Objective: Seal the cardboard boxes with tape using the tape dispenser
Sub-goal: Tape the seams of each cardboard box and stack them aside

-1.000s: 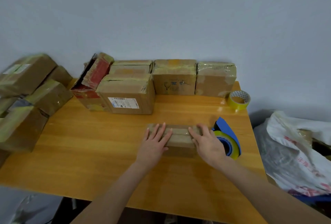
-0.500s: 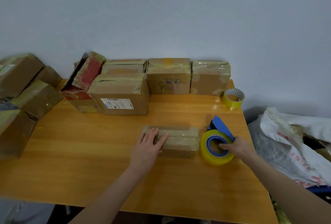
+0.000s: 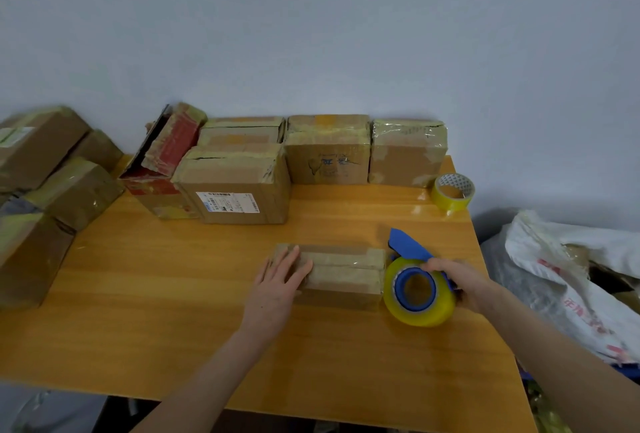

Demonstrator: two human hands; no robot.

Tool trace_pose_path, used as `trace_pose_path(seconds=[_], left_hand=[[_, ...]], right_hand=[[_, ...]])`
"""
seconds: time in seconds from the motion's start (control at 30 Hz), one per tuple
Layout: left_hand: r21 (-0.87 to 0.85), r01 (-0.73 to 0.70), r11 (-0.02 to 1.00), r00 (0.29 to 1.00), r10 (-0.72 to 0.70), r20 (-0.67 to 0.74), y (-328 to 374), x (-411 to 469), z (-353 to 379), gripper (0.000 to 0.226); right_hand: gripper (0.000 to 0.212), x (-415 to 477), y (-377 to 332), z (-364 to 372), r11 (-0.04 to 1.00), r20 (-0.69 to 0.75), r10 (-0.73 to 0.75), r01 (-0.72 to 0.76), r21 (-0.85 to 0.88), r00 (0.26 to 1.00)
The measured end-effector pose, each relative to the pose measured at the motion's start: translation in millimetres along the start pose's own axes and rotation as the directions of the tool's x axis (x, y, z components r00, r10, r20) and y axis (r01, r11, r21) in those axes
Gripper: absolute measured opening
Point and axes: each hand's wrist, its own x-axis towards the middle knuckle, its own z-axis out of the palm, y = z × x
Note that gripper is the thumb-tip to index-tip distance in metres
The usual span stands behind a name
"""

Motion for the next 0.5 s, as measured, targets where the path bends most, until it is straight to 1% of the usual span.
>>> trace_pose_path(seconds=[0.1, 0.17, 0.23, 0.33, 0.37, 0.43, 0.5], left_hand=[[0.002, 0.046, 0.999, 0.999, -0.046, -0.002, -0.7, -1.6, 1.6, 0.073], [-0.022, 0.040, 0.999, 0.999, -0.040, 0.000, -1.5, 0.4, 2.5, 0.075], [-0.044, 0.038, 0.998, 0.999, -0.037, 0.009, -2.7, 3.1, 2.2, 0.078], [-0.039, 0.034, 0.999, 0.999, -0.034, 0.004, -4.5, 5.9, 2.2, 0.079], [-0.045, 0.031, 0.999, 1.000, -0.031, 0.003, -4.2, 6.2, 1.6, 0.077], [-0.060, 0.028, 0.998, 1.000, -0.027, 0.016, -4.0, 5.6, 1.7, 0.075], [-0.069, 0.053, 0.996, 0.998, -0.050, 0.042, -4.7, 6.6, -0.2, 0.072]], right_hand=[[0.055, -8.6, -7.2, -8.4, 0.996, 0.020, -0.067, 0.068, -0.050, 0.998], [0.070, -22.4, -23.6, -19.1, 0.973, -0.004, -0.184, 0.182, -0.139, 0.983], [0.072, -42.9, -47.4, -28.9, 0.932, 0.009, -0.302, 0.297, -0.206, 0.953], [0.065, -74.0, -81.2, -22.5, 0.854, 0.177, -0.416, 0.450, -0.262, 0.892], [0.063, -82.7, -89.6, -13.3, 0.827, 0.234, -0.435, 0.488, -0.279, 0.870], [0.065, -96.0, -102.6, 13.3, 0.779, 0.332, -0.452, 0.548, -0.306, 0.828], [0.065, -101.9, -109.6, 45.1, 0.725, 0.413, -0.463, 0.603, -0.332, 0.784]])
